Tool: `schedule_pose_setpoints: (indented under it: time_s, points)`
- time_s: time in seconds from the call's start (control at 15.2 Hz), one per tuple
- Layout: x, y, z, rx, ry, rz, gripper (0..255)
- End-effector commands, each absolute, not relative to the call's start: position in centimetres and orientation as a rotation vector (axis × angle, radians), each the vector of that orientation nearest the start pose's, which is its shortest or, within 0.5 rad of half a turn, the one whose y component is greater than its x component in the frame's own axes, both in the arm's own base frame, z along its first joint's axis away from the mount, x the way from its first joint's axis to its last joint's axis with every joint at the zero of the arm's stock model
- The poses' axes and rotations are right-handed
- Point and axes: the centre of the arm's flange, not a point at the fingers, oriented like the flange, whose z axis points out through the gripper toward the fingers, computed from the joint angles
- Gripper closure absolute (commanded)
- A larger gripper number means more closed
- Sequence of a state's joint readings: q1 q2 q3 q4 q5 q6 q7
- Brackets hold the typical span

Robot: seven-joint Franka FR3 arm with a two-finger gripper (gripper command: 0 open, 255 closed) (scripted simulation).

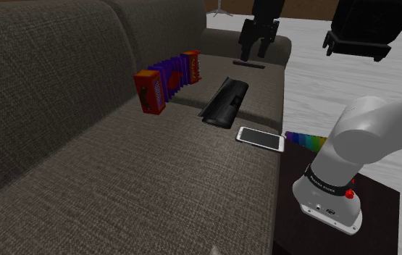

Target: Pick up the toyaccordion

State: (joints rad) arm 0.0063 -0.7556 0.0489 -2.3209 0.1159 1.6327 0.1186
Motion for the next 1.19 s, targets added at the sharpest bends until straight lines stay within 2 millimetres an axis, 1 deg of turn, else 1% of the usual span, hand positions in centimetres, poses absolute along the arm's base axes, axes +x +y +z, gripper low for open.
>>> schedule_pose_setpoints:
  time_s: [0.0, 0.33, 0.59, 0.86, 1.12]
  points:
    - [32.1, 3.4, 60.3, -3.050, 0.120, -0.092, 0]
    - [37.8, 7.3, 59.6, -3.038, 0.413, -0.065, 0]
    - [42.7, 9.5, 59.0, -3.009, 0.646, -0.043, 0]
    - [48.0, 11.0, 58.2, -2.962, 0.876, -0.021, 0]
    - [53.4, 11.6, 57.3, -2.897, 1.104, 0.002, 0]
